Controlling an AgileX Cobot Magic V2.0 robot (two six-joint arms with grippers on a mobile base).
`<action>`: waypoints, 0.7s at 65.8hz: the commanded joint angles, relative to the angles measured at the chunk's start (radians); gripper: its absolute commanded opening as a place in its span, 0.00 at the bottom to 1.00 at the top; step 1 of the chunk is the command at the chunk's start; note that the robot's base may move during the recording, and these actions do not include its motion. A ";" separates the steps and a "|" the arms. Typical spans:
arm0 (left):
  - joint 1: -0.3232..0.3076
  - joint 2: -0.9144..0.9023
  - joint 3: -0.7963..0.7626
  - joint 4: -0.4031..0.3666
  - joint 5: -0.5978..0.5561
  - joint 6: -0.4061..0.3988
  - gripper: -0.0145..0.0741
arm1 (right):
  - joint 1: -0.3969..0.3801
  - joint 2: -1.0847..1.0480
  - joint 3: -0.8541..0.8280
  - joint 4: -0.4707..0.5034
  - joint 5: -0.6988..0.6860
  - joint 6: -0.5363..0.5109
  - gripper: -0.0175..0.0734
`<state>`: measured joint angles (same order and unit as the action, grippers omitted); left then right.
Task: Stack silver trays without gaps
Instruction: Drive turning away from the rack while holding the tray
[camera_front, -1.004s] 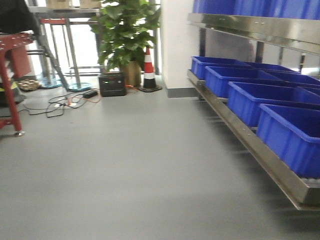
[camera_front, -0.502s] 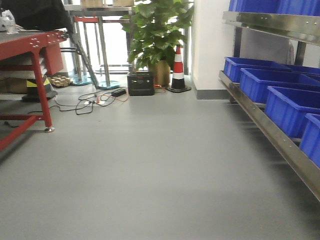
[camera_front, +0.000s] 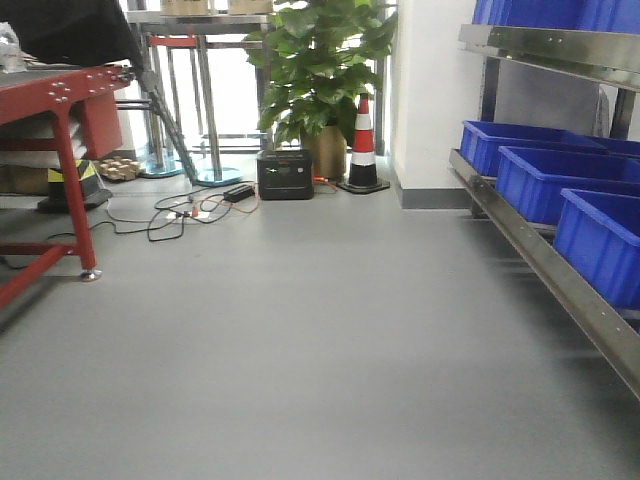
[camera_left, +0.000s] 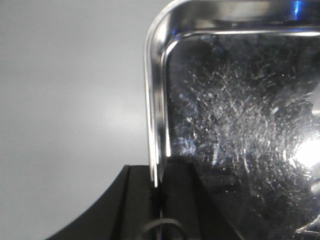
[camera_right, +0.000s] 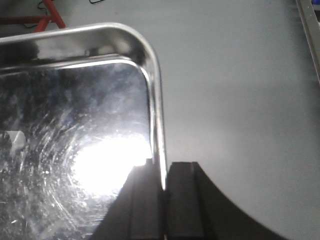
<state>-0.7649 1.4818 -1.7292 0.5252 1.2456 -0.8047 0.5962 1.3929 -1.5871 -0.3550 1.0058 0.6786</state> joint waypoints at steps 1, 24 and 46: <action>-0.009 0.000 -0.005 -0.040 -0.041 0.015 0.15 | 0.006 -0.011 -0.006 0.016 -0.101 0.003 0.11; -0.009 0.000 -0.005 -0.040 -0.041 0.015 0.15 | 0.006 -0.011 -0.006 0.016 -0.101 0.003 0.11; -0.009 0.000 -0.005 -0.040 -0.041 0.015 0.15 | 0.006 -0.009 -0.006 0.016 -0.101 0.003 0.11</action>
<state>-0.7649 1.4818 -1.7292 0.5252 1.2456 -0.8047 0.5962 1.3929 -1.5871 -0.3550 1.0058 0.6786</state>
